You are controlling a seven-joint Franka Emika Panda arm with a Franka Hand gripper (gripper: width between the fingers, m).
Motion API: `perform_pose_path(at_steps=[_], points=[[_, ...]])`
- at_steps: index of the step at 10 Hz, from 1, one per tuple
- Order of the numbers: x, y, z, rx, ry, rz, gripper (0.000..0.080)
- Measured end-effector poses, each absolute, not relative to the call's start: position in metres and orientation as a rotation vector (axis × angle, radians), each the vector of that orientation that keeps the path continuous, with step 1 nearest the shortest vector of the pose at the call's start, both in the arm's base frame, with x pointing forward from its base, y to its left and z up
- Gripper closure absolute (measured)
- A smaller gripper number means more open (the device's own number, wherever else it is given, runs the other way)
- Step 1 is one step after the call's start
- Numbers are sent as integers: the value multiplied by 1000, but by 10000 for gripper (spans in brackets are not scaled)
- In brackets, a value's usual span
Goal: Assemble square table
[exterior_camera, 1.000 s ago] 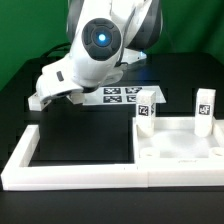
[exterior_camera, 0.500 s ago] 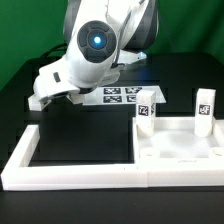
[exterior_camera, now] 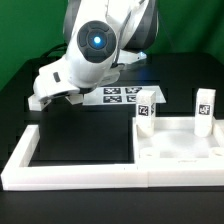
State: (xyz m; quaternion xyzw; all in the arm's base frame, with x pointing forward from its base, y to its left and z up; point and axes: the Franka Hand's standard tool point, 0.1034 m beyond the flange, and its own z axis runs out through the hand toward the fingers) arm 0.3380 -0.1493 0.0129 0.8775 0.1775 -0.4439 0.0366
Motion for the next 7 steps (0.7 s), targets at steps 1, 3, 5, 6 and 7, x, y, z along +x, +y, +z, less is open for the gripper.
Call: perform_pose_path(at_steps=[1, 3, 5, 6, 7], points=[[338, -149, 13, 2694, 545, -1363, 512], [341, -146, 17, 2690, 550, -1369, 512], [393, -126, 68, 2692, 662, -1352, 511], [410, -122, 92, 2684, 651, -1370, 511], [422, -123, 104, 2697, 652, -1337, 511]])
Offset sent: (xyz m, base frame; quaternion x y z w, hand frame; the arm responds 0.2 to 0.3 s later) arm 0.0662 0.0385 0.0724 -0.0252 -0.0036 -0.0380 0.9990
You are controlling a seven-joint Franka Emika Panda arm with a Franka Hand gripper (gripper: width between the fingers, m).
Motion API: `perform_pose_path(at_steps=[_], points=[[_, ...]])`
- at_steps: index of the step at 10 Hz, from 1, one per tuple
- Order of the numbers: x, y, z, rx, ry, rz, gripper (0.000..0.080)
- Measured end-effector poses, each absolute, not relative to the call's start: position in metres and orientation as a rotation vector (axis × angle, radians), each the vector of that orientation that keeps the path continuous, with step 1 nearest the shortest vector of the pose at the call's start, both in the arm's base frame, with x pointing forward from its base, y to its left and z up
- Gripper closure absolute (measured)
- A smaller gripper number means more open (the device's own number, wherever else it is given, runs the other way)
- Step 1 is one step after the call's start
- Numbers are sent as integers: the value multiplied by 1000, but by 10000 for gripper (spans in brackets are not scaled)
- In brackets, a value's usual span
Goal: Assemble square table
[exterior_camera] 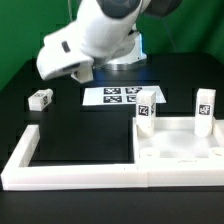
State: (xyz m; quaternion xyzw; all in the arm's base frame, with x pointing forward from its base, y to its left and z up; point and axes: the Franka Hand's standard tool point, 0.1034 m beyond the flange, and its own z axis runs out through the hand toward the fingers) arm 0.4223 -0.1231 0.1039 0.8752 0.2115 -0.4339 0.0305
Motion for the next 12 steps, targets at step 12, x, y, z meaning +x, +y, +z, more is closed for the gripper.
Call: perform_pose_path(at_steps=[12], points=[[546, -84, 161, 3010, 724, -296, 510]])
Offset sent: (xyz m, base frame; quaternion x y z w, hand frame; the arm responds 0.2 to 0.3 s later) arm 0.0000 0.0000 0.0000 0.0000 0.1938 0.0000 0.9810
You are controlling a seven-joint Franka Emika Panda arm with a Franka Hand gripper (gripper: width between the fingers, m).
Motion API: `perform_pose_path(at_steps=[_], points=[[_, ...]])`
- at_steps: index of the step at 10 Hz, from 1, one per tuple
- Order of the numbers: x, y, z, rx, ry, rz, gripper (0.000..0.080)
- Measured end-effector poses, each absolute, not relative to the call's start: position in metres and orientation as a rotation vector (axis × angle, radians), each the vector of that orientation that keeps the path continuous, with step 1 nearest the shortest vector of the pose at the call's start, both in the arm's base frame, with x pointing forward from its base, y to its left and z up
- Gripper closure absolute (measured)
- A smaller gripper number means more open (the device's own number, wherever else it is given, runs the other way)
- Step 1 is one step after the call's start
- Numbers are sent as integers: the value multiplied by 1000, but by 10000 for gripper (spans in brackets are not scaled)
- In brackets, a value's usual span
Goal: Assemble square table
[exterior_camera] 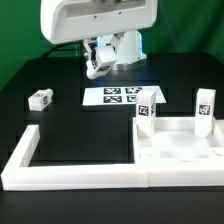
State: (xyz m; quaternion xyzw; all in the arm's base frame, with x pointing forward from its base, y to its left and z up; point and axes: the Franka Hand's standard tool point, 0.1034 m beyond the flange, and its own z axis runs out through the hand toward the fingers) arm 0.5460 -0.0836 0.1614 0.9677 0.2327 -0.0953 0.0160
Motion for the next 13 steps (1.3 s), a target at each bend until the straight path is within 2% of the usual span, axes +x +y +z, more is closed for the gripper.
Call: perform_pose_path(at_steps=[1, 2, 4, 6, 7, 9, 11, 12, 13], points=[[546, -84, 162, 3010, 719, -245, 510], [558, -67, 166, 3036, 639, -182, 510], [606, -17, 185, 3104, 530, 33, 510], [635, 20, 182, 3153, 397, 269, 510], [633, 28, 175, 3141, 416, 315, 510], [637, 16, 175, 3085, 406, 477, 509], [636, 14, 172, 3070, 407, 501, 509], [632, 14, 165, 3076, 398, 518, 509], [634, 30, 159, 3114, 361, 519, 509]])
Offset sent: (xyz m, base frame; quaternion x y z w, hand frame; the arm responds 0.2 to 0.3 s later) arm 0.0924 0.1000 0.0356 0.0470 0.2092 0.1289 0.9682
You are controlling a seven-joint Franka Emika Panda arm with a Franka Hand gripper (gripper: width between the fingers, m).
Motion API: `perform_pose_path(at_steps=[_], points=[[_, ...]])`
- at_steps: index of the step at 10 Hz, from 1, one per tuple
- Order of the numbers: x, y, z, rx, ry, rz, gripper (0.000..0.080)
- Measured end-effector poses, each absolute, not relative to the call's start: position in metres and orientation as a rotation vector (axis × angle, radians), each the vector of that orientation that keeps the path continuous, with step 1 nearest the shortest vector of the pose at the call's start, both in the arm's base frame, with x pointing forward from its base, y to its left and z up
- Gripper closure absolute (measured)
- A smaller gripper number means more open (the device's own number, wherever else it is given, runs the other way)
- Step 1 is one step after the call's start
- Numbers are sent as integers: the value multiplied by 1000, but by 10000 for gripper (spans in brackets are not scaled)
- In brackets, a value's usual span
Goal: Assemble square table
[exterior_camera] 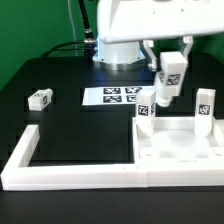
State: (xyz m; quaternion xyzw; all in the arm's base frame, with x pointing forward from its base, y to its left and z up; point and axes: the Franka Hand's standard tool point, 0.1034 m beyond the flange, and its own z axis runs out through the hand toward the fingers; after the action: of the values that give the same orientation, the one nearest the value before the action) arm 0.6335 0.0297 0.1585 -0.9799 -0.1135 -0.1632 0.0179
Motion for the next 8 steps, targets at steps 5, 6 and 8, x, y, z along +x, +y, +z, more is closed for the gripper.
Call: perform_pose_path(at_steps=[5, 6, 8], points=[[678, 88, 158, -2966, -120, -727, 509], [677, 87, 156, -2967, -116, -723, 509], [678, 87, 154, -2964, -108, -759, 509]])
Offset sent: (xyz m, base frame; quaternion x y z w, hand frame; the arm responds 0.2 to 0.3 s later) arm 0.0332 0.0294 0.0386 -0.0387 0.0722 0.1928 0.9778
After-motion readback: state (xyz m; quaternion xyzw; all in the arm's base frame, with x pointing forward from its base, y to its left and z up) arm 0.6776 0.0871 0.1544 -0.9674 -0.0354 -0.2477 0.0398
